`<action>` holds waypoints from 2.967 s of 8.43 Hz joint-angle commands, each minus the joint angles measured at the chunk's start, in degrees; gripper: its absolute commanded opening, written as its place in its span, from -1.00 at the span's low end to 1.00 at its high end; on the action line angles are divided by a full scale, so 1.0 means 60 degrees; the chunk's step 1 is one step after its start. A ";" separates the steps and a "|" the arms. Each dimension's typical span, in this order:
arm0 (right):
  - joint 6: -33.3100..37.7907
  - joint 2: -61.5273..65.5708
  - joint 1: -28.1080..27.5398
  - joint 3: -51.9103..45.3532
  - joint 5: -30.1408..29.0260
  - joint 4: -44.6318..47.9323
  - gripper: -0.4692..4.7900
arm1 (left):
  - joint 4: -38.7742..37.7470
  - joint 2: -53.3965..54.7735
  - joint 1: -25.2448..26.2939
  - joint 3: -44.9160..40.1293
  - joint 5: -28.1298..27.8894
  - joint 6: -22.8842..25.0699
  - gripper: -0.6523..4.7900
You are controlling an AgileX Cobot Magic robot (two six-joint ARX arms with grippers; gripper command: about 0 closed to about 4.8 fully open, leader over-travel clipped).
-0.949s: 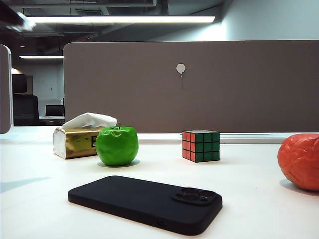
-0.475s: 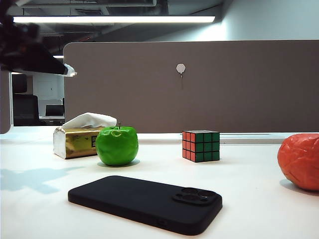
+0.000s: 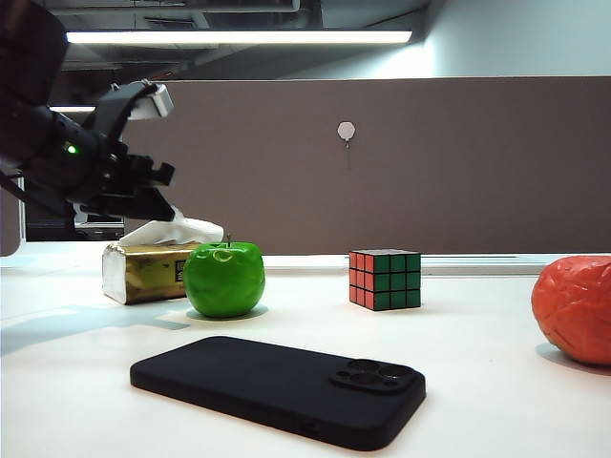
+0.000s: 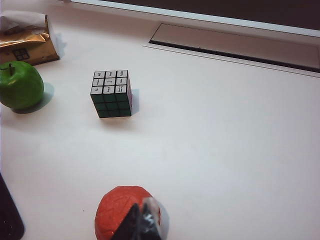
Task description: Move all the fruits on the tabletop near the face of the Rubik's cube that has the color most similar to each fruit.
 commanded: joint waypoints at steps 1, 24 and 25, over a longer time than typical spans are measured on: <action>0.0011 -0.0011 -0.0004 0.0055 -0.0197 0.0106 -0.83 | -0.0827 0.0131 -0.0248 0.0058 0.0419 0.1075 -0.78; 0.0040 -0.0106 -0.0007 0.0055 -0.0408 0.0179 -0.83 | -0.2033 0.1231 -0.3541 0.1843 -0.1621 0.1898 -0.78; 0.0040 -0.0106 -0.0007 0.0055 -0.0408 0.0182 -0.83 | -0.3676 0.0623 -0.3472 0.1843 -0.1614 0.1909 -0.78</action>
